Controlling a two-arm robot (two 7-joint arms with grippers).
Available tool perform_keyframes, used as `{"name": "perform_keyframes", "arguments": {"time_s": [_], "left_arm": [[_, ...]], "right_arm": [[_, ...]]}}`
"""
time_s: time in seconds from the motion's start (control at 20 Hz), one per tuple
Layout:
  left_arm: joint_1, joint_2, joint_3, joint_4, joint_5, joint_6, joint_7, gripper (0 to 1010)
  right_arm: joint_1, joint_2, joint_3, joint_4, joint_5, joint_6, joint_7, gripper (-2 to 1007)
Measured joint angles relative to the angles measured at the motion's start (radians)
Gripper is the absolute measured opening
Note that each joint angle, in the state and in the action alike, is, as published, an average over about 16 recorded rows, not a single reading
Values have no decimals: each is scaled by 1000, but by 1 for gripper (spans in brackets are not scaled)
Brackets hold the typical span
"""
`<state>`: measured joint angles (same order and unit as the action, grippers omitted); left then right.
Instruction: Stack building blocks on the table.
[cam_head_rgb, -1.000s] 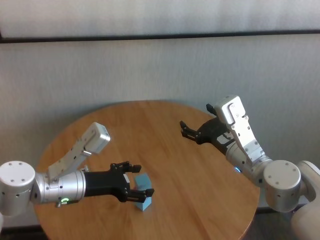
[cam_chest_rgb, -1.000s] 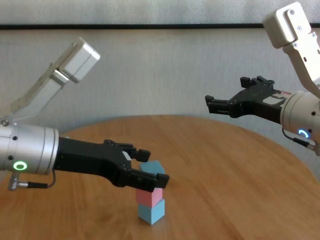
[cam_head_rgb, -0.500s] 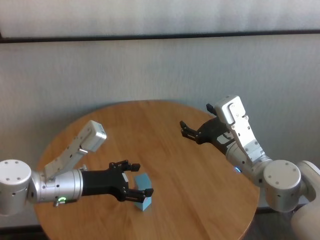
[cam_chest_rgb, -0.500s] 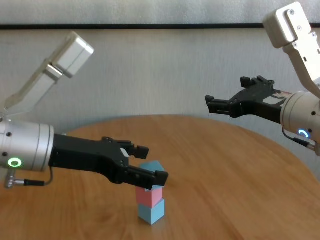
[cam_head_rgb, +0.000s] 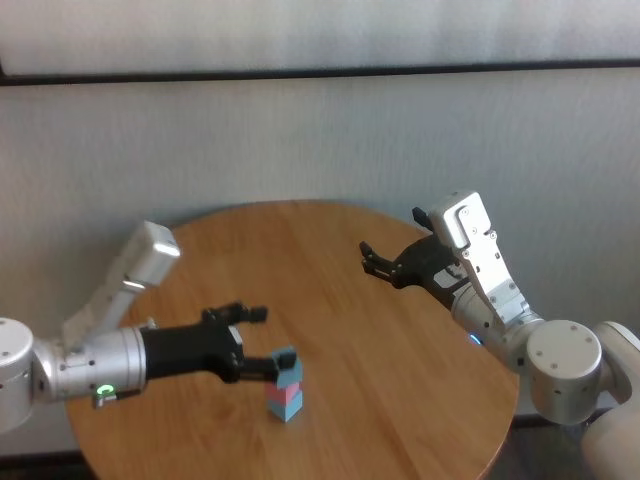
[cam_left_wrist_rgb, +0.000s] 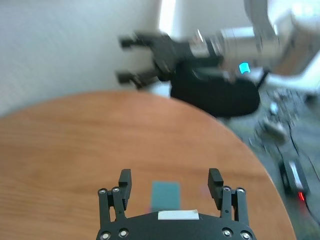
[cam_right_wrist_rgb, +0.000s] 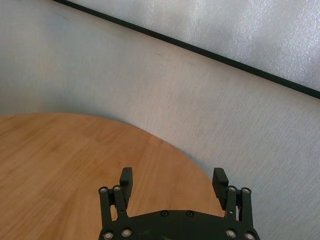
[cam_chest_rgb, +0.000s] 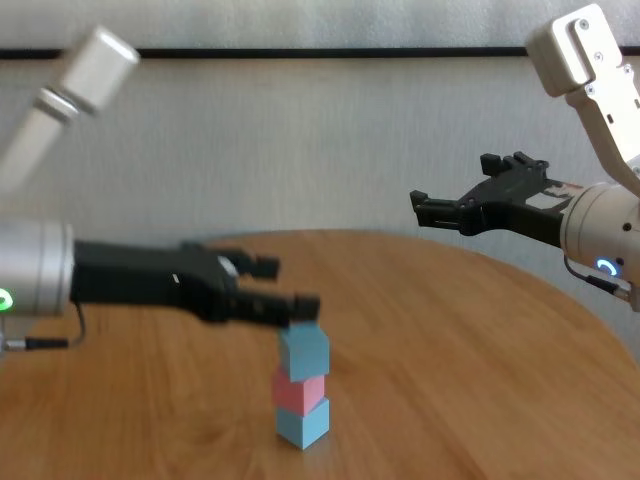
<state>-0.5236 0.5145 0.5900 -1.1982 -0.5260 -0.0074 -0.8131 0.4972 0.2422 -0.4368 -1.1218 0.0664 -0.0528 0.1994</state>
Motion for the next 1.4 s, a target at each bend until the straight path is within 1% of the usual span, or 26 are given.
{"name": "perform_keyframes", "arguments": {"time_s": [0.2, 0.35, 0.5, 0.65, 0.8, 1.0, 1.15, 1.4], "left_arm": [[44, 5, -61, -44, -40, -43, 63, 1002], [80, 5, -107, -79, -61, -78, 122, 1002], [116, 3, -150, -114, -63, -113, 187, 1002], [143, 0, -180, -141, -54, -139, 234, 1002], [161, -2, -195, -160, -40, -151, 265, 1002], [173, -3, -203, -174, -25, -154, 291, 1002], [177, -3, -206, -179, -17, -154, 300, 1002], [176, -3, -203, -177, -17, -153, 295, 1002]], "right_arm": [[0, 0, 0, 0, 0, 0, 0, 1005], [0, 0, 0, 0, 0, 0, 0, 1005], [0, 0, 0, 0, 0, 0, 0, 1005], [0, 0, 0, 0, 0, 0, 0, 1005], [0, 0, 0, 0, 0, 0, 0, 1005], [0, 0, 0, 0, 0, 0, 0, 1005], [0, 0, 0, 0, 0, 0, 0, 1005], [0, 0, 0, 0, 0, 0, 0, 1005]]}}
